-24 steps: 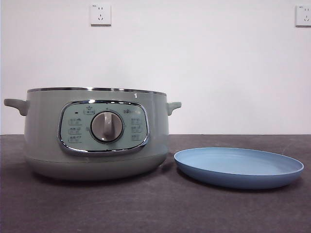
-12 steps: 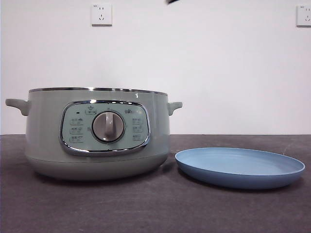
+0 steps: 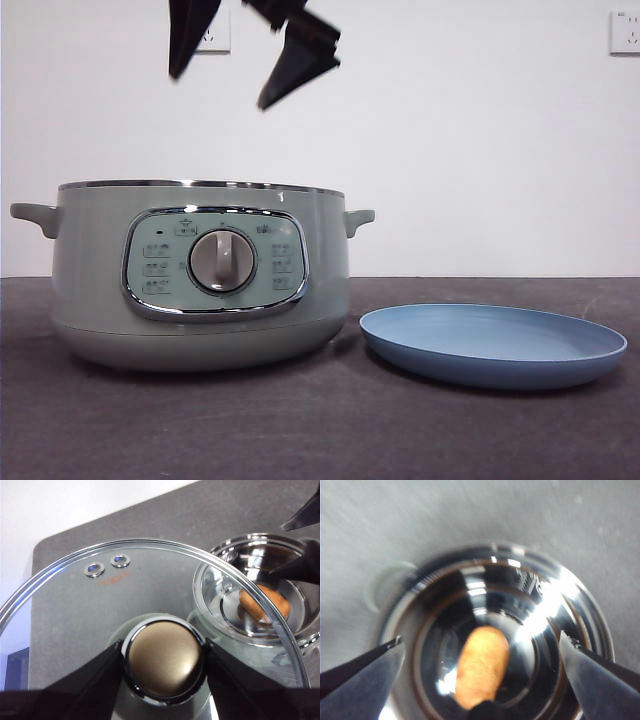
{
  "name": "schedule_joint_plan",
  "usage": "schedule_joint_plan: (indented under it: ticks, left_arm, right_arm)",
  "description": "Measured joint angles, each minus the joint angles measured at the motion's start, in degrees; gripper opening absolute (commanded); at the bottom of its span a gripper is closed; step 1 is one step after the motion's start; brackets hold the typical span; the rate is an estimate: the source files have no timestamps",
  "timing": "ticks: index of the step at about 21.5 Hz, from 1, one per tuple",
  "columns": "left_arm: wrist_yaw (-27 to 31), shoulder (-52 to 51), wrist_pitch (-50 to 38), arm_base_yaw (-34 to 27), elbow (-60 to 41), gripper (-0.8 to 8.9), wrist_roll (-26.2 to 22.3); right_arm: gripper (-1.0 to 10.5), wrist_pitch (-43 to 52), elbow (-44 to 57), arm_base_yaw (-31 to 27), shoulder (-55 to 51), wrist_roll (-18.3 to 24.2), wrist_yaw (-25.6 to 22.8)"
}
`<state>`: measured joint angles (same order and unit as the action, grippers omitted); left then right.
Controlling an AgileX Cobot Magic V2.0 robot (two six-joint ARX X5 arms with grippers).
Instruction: Take the potato out from the steamer,put the potato on the plate,close the lid
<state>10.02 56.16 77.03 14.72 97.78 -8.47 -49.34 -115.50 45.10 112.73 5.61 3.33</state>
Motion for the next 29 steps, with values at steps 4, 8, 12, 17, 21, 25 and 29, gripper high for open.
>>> schedule_joint_plan:
  ticks: [4, 8, 12, 17, 21, 25, 29]
  left_arm:
    - [-0.1, -0.8, 0.0, 0.0, -2.1, -0.09, 0.6]
    - [-0.2, -0.5, 0.0, 0.0, -2.6, -0.09, 0.7]
    - [-0.2, -0.6, 0.0, 0.0, -2.6, -0.09, 0.9]
    - [-0.2, -0.6, 0.0, 0.0, -2.6, -0.09, 1.0]
    - [-0.2, -0.6, 0.0, 0.0, -2.6, -0.09, 1.0]
    - [-0.2, 1.1, 0.0, 0.0, -2.6, -0.09, 1.0]
    - [-6.7, 5.8, -3.1, -0.1, -2.6, -0.09, 0.7]
  right_arm:
    - [6.9, -0.3, -0.2, 1.0, 5.5, 0.4, -0.9]
    - [6.9, -0.5, -0.2, 1.6, 10.7, 0.5, -2.1]
    - [5.9, -0.4, -0.2, 1.6, 12.6, 0.5, -2.1]
    - [-0.1, -1.2, -0.2, 1.7, 14.3, 1.4, -2.1]
    - [-0.1, -6.1, -1.5, 1.7, 13.6, 1.6, -2.1]
    - [-0.1, -16.4, -13.5, 0.5, 5.2, 1.7, -3.0]
    - [-0.1, -26.4, -15.7, -3.6, -5.6, 1.3, -12.4]
